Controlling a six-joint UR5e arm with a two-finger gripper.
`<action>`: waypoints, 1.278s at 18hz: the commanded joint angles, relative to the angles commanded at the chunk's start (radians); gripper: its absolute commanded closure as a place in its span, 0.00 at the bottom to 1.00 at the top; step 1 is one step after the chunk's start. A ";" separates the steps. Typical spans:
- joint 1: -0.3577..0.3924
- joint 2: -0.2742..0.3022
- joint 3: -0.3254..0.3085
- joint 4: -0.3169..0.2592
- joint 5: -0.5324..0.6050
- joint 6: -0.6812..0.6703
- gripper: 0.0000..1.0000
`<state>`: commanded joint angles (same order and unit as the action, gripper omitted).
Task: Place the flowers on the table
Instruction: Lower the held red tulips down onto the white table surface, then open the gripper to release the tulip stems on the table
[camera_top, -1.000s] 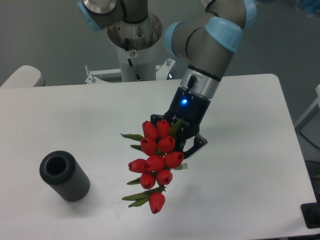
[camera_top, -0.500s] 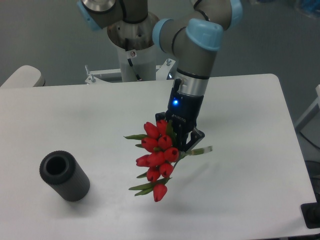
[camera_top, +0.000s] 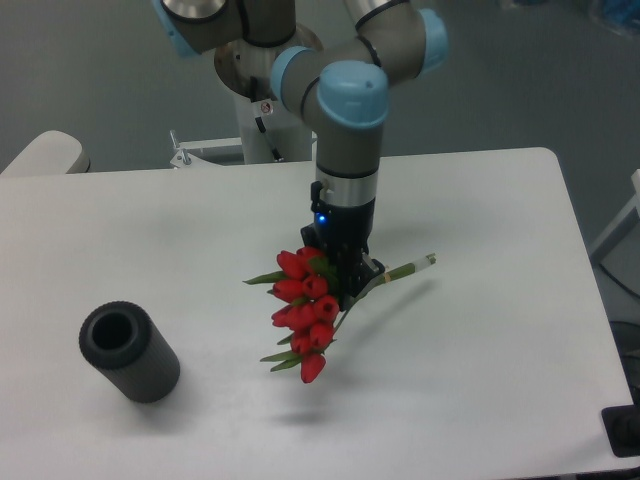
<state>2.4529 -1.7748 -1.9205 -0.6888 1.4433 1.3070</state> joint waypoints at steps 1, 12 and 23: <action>-0.006 -0.003 -0.009 -0.002 0.008 0.002 0.64; -0.120 -0.080 -0.063 0.000 0.209 0.038 0.62; -0.134 -0.100 -0.055 0.006 0.209 0.043 0.18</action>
<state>2.3194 -1.8745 -1.9758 -0.6826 1.6521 1.3499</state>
